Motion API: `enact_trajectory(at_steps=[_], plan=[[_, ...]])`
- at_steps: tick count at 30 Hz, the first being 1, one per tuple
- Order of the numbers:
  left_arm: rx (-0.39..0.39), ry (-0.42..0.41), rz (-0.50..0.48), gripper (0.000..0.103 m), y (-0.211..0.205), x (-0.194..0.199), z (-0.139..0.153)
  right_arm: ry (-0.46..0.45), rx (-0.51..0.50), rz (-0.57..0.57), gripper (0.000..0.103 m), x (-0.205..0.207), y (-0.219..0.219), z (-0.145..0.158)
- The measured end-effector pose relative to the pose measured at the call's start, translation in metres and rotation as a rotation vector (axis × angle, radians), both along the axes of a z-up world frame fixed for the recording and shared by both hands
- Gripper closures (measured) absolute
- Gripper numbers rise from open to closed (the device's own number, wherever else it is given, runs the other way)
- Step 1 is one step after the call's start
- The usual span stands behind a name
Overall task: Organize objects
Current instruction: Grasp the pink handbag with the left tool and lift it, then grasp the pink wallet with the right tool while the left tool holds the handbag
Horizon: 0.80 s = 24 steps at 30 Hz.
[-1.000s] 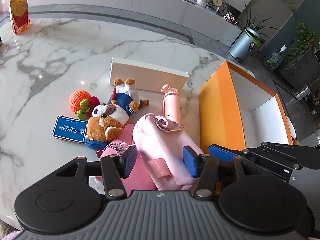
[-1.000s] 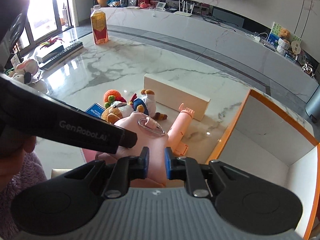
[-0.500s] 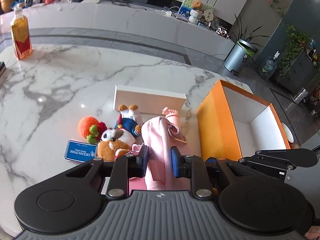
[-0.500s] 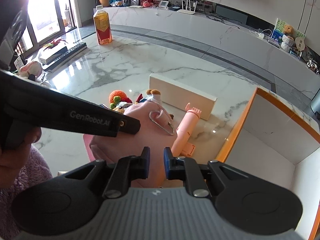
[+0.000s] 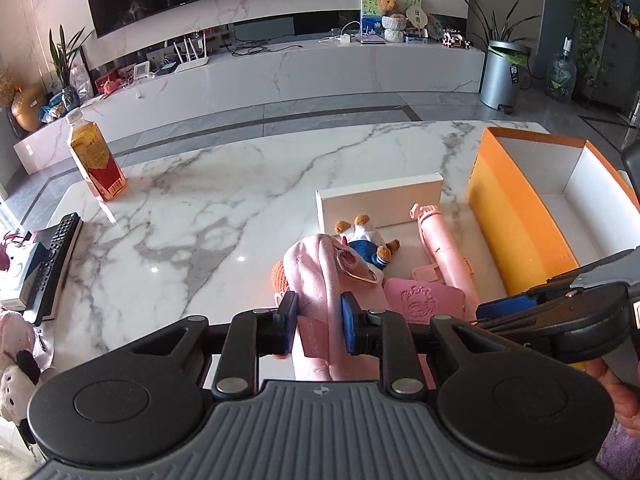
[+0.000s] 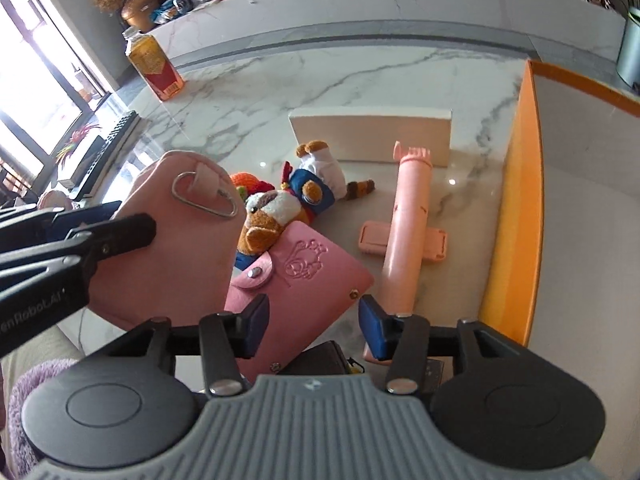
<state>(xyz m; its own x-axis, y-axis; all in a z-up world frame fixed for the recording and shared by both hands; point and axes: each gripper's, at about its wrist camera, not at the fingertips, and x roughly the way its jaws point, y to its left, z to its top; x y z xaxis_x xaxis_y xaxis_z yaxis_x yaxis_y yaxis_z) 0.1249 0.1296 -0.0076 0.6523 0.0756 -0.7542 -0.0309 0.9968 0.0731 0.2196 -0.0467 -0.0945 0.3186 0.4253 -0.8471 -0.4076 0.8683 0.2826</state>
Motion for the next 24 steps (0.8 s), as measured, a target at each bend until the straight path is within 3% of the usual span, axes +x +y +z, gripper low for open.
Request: enact_trajectory(at_steps=[6, 8, 10, 14, 18, 24], plan=[[-0.023, 0.011, -0.004, 0.077, 0.008, -0.002, -0.009, 0.112, 0.03, -0.057, 0.045, 0.013, 0.001, -0.021], [-0.018, 0.01, -0.003, 0.077, 0.01, -0.003, -0.011, 0.151, 0.046, -0.065, 0.049, 0.016, 0.001, -0.028], [-0.03, 0.016, -0.001, 0.077, 0.012, -0.002, -0.013, 0.175, 0.057, -0.078, 0.061, 0.016, 0.0, -0.031], [-0.002, 0.027, 0.003, 0.077, 0.013, -0.003, -0.015, 0.177, 0.015, -0.106, 0.062, 0.018, 0.003, -0.035], [0.116, 0.035, -0.036, 0.077, 0.005, -0.005, -0.018, 0.17, -0.005, -0.119, 0.039, 0.016, 0.003, -0.033], [0.143, 0.038, -0.091, 0.077, 0.0, 0.002, -0.028, 0.21, -0.031, -0.133, 0.03, 0.023, 0.008, -0.035]])
